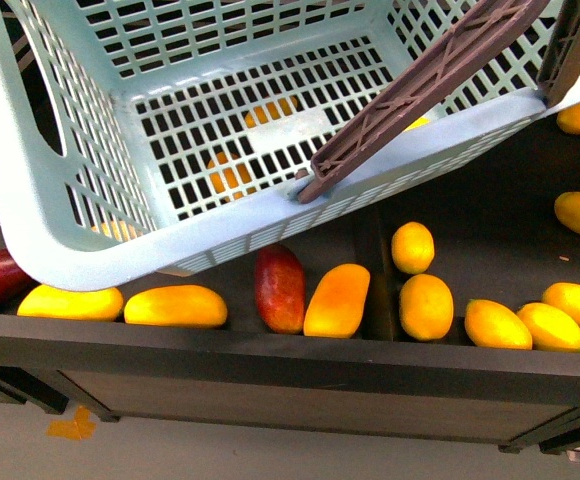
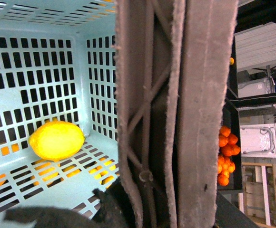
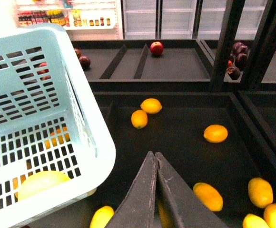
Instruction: Pick lemon and mango into basket
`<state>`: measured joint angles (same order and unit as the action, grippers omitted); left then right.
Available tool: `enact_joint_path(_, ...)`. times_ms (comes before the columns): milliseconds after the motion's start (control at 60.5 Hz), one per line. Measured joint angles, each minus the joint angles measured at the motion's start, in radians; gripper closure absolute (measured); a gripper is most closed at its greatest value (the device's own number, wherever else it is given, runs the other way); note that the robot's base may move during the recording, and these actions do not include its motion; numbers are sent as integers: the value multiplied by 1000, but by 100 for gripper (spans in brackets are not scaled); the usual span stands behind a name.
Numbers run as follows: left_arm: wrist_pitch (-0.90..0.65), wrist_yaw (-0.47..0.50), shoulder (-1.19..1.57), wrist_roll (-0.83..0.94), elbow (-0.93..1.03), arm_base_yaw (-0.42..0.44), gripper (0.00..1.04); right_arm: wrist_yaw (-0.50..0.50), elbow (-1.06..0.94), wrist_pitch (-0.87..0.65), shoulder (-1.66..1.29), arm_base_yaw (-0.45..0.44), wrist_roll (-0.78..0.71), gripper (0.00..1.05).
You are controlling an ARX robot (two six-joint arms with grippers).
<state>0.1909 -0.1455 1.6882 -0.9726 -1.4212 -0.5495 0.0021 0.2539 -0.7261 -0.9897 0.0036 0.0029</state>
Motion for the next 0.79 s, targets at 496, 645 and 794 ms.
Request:
enact_joint_path(496,0,-5,0,2,0,0,89,-1,-175,108,280,-2,2,103)
enact_joint_path(645,0,-3,0,2,0,0,89,-1,-190,137,333,-2,0,88)
enact_joint_path(794,0,1,0,2,0,0,89,-1,-192,137,335,-2,0,63)
